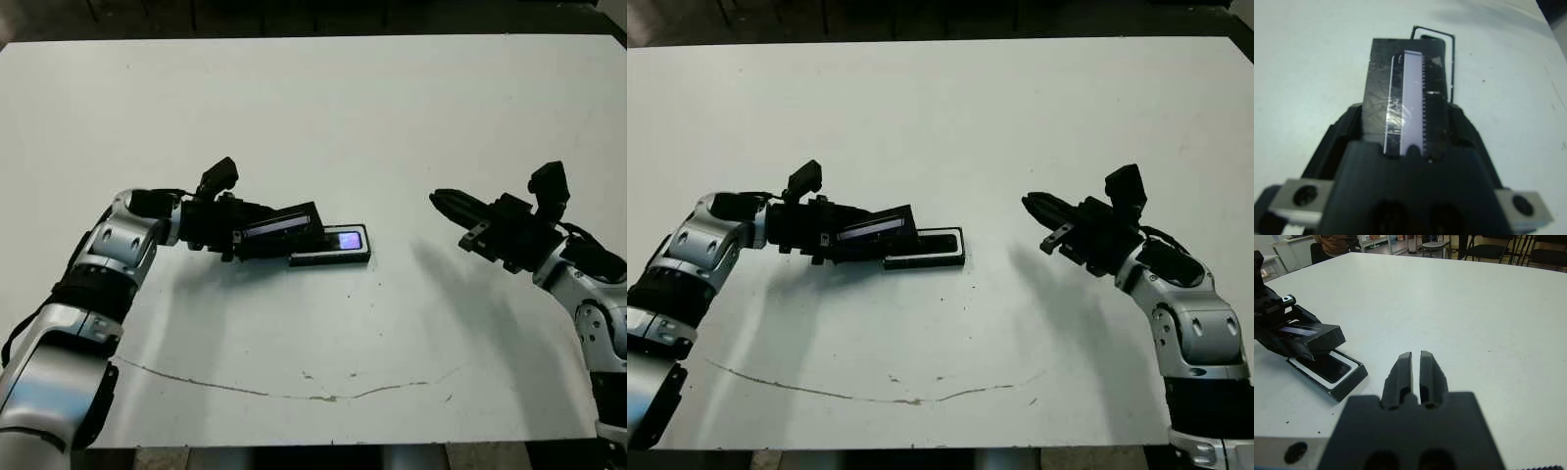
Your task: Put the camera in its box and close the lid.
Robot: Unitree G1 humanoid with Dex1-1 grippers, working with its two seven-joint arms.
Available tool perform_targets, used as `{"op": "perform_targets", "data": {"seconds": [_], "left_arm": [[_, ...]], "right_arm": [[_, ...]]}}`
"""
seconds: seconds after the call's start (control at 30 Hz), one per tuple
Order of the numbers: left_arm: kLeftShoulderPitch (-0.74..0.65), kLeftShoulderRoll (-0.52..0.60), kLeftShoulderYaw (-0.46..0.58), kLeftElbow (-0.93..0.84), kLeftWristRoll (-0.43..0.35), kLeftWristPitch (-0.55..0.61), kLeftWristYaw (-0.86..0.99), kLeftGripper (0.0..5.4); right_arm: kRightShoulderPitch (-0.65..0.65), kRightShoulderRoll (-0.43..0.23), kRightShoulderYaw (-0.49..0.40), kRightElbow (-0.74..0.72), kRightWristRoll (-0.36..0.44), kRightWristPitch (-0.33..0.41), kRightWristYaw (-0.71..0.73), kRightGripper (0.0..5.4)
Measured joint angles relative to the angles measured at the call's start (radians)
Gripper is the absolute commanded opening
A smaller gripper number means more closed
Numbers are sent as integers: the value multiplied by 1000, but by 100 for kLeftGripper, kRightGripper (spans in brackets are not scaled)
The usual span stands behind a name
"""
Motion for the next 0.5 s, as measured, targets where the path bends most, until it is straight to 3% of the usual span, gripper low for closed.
{"op": "perform_targets", "data": {"seconds": [0.23,0.5], "left_arm": [[-35,-32,-14,81,9,-44,-41,282],[-32,-23,-46,42,26,-29,-83,282]], "right_arm": [[3,0,-6,-2,0,0,5,0],[5,0,-10,-2,-1,-5,14,0]]}}
